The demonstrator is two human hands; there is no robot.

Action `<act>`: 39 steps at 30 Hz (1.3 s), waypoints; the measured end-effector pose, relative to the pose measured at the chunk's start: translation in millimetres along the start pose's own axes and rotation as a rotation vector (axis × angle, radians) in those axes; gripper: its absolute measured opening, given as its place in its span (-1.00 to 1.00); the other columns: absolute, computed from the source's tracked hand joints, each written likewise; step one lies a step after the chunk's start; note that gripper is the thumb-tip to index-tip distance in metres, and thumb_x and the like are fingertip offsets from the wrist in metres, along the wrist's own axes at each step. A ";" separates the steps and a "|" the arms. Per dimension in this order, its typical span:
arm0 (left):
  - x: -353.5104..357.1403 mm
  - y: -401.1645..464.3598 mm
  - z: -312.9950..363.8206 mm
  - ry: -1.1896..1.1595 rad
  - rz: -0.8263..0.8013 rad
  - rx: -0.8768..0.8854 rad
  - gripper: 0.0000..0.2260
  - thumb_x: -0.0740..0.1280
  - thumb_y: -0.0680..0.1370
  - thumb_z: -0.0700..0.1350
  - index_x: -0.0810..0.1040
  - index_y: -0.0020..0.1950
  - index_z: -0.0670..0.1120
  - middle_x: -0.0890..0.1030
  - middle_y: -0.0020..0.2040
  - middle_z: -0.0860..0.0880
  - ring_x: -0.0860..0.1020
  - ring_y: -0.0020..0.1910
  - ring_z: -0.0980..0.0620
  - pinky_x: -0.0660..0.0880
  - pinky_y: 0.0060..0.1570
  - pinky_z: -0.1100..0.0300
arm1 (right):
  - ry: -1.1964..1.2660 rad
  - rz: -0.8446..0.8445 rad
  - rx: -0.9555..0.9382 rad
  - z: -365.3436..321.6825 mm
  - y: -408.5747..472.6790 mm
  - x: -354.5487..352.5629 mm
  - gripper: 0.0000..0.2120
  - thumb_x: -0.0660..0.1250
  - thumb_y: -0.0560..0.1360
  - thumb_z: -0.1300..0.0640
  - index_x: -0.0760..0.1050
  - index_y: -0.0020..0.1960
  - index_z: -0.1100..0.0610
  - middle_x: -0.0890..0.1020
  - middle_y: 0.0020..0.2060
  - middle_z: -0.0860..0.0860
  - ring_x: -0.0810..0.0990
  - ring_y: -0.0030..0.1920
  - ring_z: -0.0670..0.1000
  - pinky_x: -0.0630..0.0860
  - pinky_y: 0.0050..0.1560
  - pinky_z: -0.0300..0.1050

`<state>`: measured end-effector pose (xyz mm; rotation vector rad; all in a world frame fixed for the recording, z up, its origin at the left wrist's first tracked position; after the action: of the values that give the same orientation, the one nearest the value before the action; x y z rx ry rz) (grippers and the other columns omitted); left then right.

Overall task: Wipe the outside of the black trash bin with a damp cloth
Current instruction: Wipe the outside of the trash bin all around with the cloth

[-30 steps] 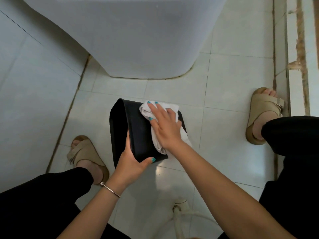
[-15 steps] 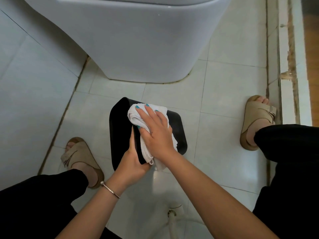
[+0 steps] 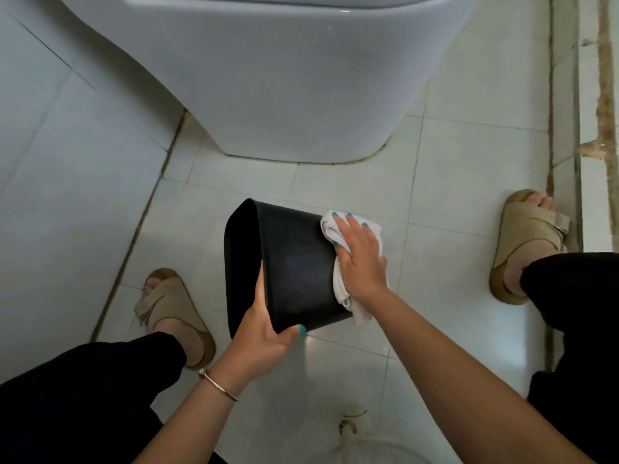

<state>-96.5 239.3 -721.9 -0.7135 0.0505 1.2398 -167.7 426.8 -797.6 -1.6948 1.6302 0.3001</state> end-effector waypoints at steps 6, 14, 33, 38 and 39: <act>2.0 -1.5 0.1 -0.014 -0.039 -0.025 -0.02 0.43 0.46 -0.29 -0.25 0.35 0.40 0.32 0.40 0.17 0.31 0.34 0.30 0.24 0.16 0.62 | 0.083 0.059 0.097 28.8 16.9 -6.7 -0.52 0.07 0.63 0.06 0.13 0.44 -0.37 0.22 0.50 -0.19 0.17 0.49 0.00 0.24 0.40 0.13; 1.1 0.2 0.9 0.007 -0.027 -0.024 -0.02 0.44 0.45 -0.26 -0.25 0.34 0.42 0.33 0.40 0.14 0.32 0.38 0.21 0.23 0.14 0.64 | 0.161 0.076 0.171 37.9 20.5 -8.9 -0.56 0.07 0.63 0.03 0.17 0.45 -0.30 0.27 0.48 -0.15 0.26 0.46 0.01 0.28 0.40 0.14; 10.0 6.6 15.6 0.027 -0.007 0.057 0.05 0.46 0.40 -0.27 -0.24 0.49 0.29 0.31 0.41 0.09 0.39 0.34 0.12 0.39 0.22 0.33 | 0.220 -0.014 0.120 13.0 -69.2 -2.9 -0.53 0.10 0.65 0.16 0.17 0.50 -0.16 0.27 0.44 -0.03 0.29 0.42 0.04 0.26 0.43 0.11; 11.3 6.0 18.9 -0.007 0.025 0.083 0.05 0.47 0.40 -0.28 -0.25 0.47 0.32 0.25 0.47 0.07 0.32 0.40 0.09 0.34 0.30 0.24 | 0.382 -0.021 0.105 1.6 -76.4 -24.4 -0.57 0.11 0.65 0.17 0.26 0.47 -0.15 0.38 0.38 -0.08 0.38 0.34 -0.03 0.32 0.37 -0.12; 11.2 7.3 18.1 -0.014 0.036 0.082 0.05 0.48 0.40 -0.27 -0.24 0.49 0.30 0.25 0.47 0.07 0.32 0.41 0.09 0.34 0.31 0.22 | 0.435 -0.023 0.112 -2.2 -78.6 -28.4 -0.58 0.10 0.66 0.15 0.26 0.48 -0.13 0.38 0.36 -0.10 0.38 0.31 -0.07 0.32 0.34 -0.17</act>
<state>-105.0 259.2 -715.6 -0.6349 0.1023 1.2702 -99.7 439.4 -750.6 -1.7742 1.8921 -0.1842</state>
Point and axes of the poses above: each hand's wrist, its own y-axis towards the middle knuckle, its own x-axis out of the palm, z = x × y, the point moved 8 cm from there along y, towards the middle knuckle
